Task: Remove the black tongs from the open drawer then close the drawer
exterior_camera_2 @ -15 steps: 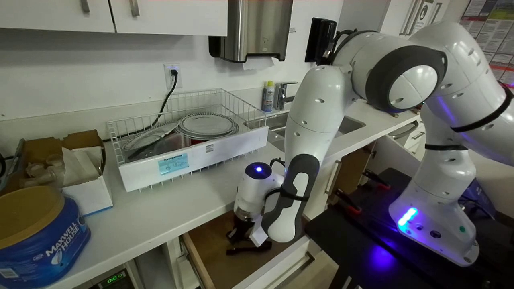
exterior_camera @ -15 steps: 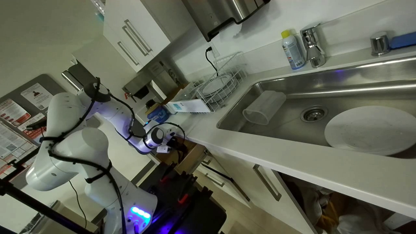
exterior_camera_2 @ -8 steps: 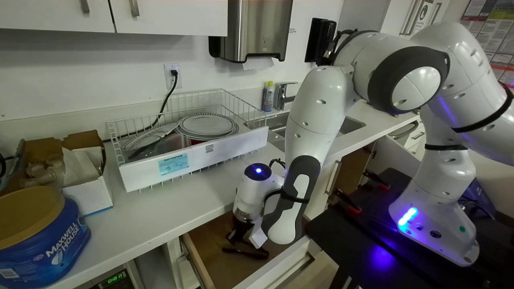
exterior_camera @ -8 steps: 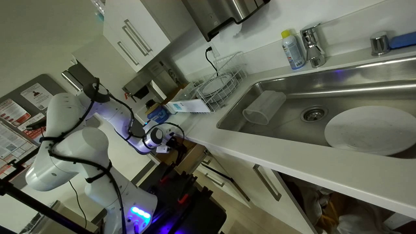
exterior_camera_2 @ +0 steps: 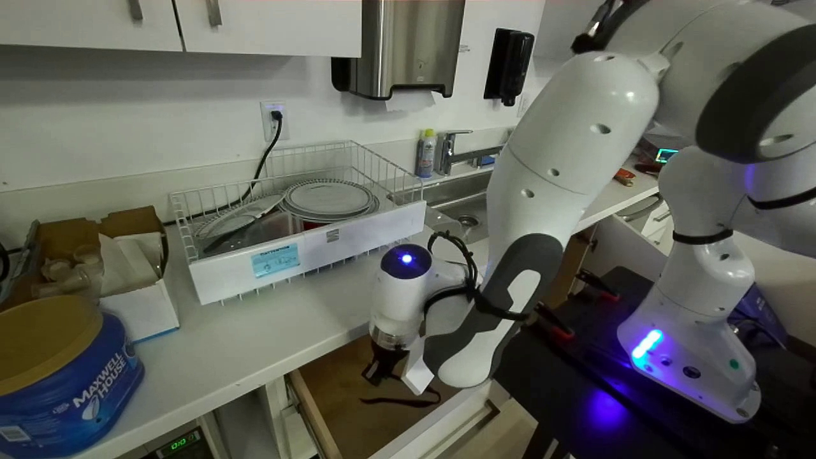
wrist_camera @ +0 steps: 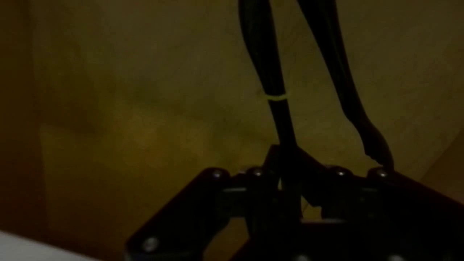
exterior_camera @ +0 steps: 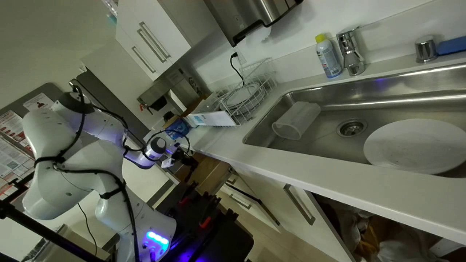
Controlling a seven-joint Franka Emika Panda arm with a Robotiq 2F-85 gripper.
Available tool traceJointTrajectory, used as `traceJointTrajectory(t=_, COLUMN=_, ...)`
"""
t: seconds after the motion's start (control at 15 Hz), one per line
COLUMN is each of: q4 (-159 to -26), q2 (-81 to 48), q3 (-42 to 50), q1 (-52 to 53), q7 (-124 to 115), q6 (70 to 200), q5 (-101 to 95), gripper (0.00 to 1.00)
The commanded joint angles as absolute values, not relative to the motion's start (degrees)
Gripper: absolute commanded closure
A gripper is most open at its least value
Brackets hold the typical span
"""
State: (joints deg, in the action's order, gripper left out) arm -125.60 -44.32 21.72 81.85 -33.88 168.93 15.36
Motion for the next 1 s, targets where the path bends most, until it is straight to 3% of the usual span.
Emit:
traceJointTrajectory(t=0.0, q4=-130.49, q2=-35.43, q3=29.74, q1=88.93, q7=-39.35, q6=158.95, q5=8.61, gripper=0.97)
traceJointTrajectory(t=0.27, q4=-127.42, q2=-29.15, q3=33.33, q1=90.25, q7=-45.01, q6=144.44, q5=-4.41, gripper=0.97)
traceJointTrajectory(t=0.53, q4=-123.0, q2=-23.26, q3=25.49, q1=82.98, q7=-44.06, q6=129.03, q5=-12.97, gripper=0.97)
traceJointTrajectory(t=0.6, q4=-123.74, q2=-25.31, q3=23.62, q1=80.59, q7=-47.39, q6=134.07, q5=-14.84, gripper=0.88)
traceJointTrajectory(t=0.93, q4=-122.56, q2=-23.07, q3=19.66, q1=77.21, q7=-46.94, q6=129.99, q5=-15.91, gripper=0.88)
